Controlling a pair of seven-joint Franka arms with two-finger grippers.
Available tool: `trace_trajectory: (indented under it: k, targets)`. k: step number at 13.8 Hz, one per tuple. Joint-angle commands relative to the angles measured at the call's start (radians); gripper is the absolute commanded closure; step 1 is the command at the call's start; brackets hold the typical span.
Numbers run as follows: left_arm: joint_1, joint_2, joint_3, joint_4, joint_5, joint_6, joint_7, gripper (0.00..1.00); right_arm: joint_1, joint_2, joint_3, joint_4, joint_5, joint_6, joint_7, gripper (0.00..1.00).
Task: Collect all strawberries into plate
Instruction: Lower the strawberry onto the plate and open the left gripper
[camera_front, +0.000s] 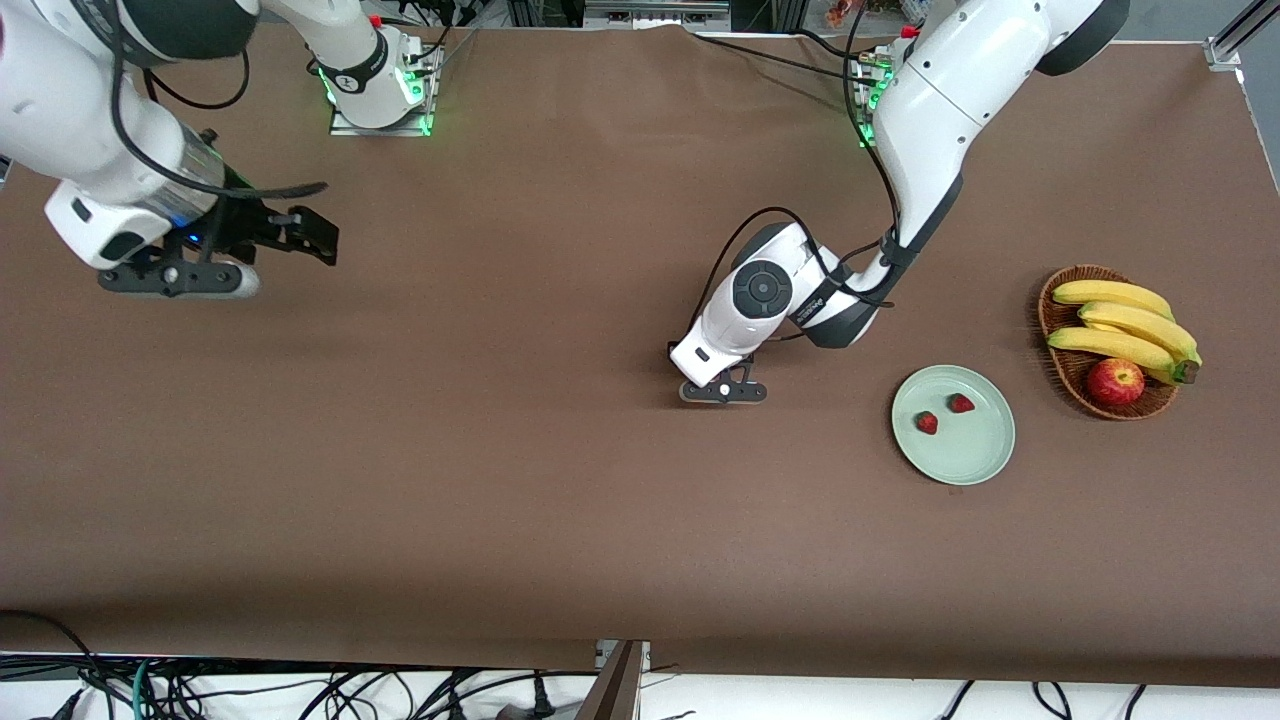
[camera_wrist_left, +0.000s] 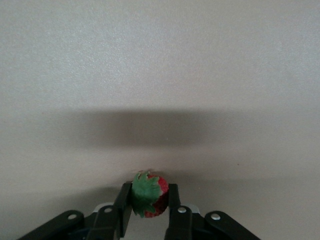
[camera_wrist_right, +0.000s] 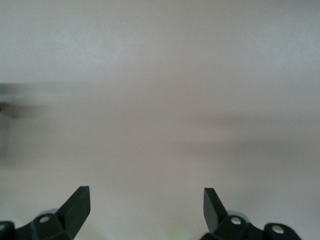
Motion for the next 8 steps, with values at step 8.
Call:
trace_trajectory:
  k: [8]
  targets:
    - [0.140, -0.194, 0.013, 0.011, 0.110, -0.403, 0.118, 0.95, -0.150, -0.102, 0.124, -0.134, -0.062, 0.108, -0.038, 0.00]
